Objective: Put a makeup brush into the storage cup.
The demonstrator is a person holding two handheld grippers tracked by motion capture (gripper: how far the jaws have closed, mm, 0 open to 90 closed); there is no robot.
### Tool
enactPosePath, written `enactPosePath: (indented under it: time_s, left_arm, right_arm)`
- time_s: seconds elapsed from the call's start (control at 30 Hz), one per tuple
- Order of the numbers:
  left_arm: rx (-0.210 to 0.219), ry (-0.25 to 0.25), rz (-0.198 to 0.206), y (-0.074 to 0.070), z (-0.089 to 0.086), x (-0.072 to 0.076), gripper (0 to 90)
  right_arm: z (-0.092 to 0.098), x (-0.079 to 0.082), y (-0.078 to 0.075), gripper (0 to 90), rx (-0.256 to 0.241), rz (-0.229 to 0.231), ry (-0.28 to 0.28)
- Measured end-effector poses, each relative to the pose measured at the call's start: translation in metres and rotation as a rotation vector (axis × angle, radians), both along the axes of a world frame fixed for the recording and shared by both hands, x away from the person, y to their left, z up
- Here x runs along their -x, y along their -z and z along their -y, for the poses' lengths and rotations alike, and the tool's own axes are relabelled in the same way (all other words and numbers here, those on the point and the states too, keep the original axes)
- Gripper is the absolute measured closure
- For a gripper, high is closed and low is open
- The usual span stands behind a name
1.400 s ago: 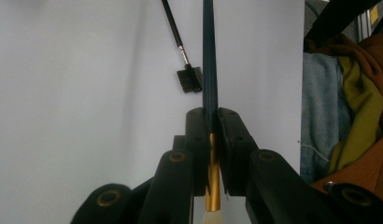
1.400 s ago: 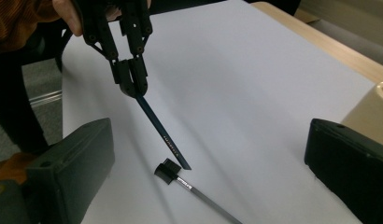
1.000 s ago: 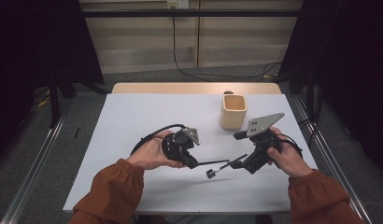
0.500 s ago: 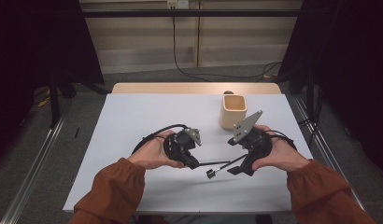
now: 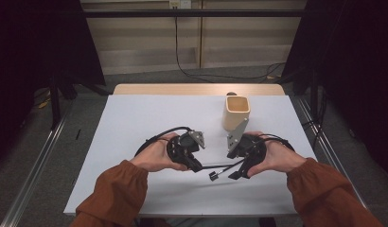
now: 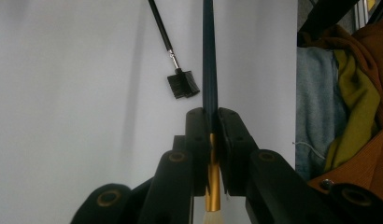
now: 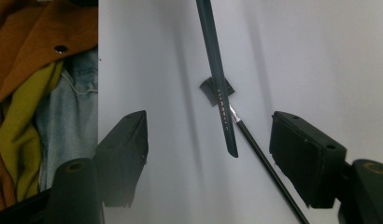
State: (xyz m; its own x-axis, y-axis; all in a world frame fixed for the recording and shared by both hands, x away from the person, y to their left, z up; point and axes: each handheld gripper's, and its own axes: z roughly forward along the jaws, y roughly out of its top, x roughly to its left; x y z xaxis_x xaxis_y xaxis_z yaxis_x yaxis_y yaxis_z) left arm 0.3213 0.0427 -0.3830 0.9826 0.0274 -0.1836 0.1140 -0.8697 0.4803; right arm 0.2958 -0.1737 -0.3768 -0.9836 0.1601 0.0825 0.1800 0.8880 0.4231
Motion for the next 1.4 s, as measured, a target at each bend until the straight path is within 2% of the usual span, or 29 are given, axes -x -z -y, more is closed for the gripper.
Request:
enactPosePath:
  time_s: [0.17,0.43,0.6,1.0,1.4]
  left_arm:
    - [0.002,0.0,-0.005,0.001,0.002,0.001,83.7]
    - [0.006,0.0,-0.005,0.001,0.001,0.001,83.7]
    - [0.002,0.007,-0.005,0.001,0.002,0.001,83.7]
    - [0.005,0.011,-0.007,0.002,0.002,0.002,83.7]
    - [0.002,0.017,-0.01,0.003,0.003,0.001,83.7]
  right_arm:
    - [-0.006,-0.002,0.002,38.1,0.047,-0.014,-0.007]
    - [-0.01,-0.007,0.007,50.3,0.064,-0.029,-0.017]
    - [-0.012,-0.008,0.01,53.6,0.077,-0.031,-0.011]
    - [-0.014,-0.008,0.015,64.0,0.064,-0.035,-0.019]
    - [-0.018,-0.007,0.018,69.6,0.058,-0.031,-0.038]
